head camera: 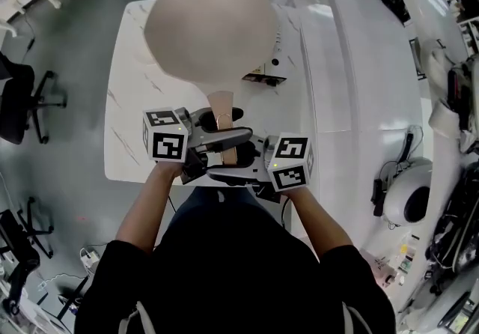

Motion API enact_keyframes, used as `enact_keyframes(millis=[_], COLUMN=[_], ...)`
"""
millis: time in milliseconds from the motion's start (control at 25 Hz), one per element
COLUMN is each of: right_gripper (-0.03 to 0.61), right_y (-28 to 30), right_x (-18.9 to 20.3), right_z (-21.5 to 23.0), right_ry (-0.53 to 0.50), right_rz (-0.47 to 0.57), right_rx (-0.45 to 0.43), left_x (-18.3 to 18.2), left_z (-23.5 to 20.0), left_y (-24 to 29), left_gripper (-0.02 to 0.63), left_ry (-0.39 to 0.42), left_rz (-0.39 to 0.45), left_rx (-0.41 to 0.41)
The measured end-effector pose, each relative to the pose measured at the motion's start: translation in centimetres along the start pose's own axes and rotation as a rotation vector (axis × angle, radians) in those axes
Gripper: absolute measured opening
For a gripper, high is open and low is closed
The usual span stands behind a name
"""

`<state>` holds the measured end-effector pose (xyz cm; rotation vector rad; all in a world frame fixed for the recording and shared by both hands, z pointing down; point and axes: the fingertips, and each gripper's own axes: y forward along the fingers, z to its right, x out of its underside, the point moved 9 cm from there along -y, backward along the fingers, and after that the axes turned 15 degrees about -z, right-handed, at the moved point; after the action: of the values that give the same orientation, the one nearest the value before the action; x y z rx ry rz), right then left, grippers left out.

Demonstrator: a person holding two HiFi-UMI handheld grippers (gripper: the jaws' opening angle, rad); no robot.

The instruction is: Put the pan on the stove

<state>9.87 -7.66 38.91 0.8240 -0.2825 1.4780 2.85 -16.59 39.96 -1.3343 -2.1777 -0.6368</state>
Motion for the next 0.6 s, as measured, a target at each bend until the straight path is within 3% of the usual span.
enact_keyframes(millis=[280,600], right_gripper=[0.227,0.227], right_y=[-2.3,-4.3], right_x=[-0.8,-1.7], right_z=[3.3,6.0], right_ry=[0.022,0.031], right_rz=[0.005,-0.027], right_rx=[0.010,-0.022], left_x=[-2.2,-3.7], left_z=[-3.1,-5.4], left_y=[2.1,3.5], left_gripper=[0.280,0.281], left_ry=[-0.015,-0.050], left_rz=[-0.017,0.022], left_rx=[0.008,-0.014])
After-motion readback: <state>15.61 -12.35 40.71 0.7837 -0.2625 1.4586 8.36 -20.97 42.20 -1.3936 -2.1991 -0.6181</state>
